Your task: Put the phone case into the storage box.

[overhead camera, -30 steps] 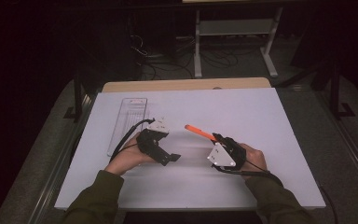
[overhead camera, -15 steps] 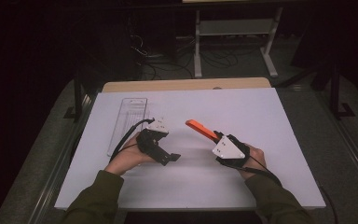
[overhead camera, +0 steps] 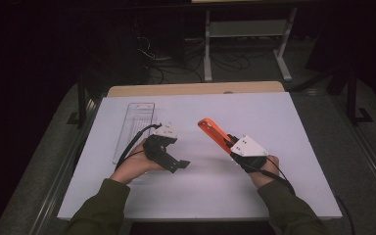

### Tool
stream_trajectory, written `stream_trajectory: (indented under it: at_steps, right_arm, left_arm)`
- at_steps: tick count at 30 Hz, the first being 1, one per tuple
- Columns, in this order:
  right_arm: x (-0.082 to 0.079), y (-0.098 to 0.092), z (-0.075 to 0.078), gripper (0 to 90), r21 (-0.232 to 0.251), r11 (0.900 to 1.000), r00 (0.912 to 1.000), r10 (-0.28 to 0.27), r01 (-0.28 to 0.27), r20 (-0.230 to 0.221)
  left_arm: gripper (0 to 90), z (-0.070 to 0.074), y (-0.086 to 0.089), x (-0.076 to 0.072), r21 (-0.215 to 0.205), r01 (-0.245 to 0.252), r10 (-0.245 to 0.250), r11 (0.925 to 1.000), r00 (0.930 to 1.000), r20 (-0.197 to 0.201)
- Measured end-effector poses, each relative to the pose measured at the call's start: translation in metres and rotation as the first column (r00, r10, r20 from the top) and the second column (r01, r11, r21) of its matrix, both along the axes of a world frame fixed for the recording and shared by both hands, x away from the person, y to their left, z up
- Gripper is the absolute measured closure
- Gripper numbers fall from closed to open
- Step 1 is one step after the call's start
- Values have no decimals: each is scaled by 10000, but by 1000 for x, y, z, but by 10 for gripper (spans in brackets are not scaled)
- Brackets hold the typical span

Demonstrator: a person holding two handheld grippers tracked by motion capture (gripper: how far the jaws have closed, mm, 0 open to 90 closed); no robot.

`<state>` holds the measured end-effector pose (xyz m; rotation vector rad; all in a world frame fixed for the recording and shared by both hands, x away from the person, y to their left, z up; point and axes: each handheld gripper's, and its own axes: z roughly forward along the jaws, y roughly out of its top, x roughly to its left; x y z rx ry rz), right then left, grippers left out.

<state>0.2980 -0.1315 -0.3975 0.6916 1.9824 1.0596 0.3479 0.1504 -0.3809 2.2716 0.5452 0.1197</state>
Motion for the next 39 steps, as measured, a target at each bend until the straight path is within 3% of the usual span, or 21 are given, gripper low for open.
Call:
stream_trajectory:
  at_steps: [10,19,24,30,35,39]
  right_arm:
    - [4,-8,3,801,1235,9919,9967,-199,295,-781]
    - [9,-16,4,801,2207,9737,9919,-304,573,-1235]
    - [10,-21,4,801,2944,9505,9850,-524,996,-1641]
    - [11,-23,4,801,3244,9389,9836,-624,1153,-1690]
    - [10,-22,4,800,3338,9351,9830,-634,1189,-1725]
    - [8,-21,5,800,3236,9386,9840,-690,1199,-1644]
  left_arm:
    - [0,1,0,1,-236,-117,113,9997,9998,-187]
    - [0,3,1,0,-336,-109,103,9994,9998,-198]
    - [0,3,1,0,-324,-223,220,9992,9997,-98]
    - [0,4,1,1,-363,-535,532,9979,9985,-85]
    - [0,5,0,4,-819,-1020,1001,9914,9946,-265]
    - [0,7,-2,7,-1022,-1340,1325,9857,9909,-221]
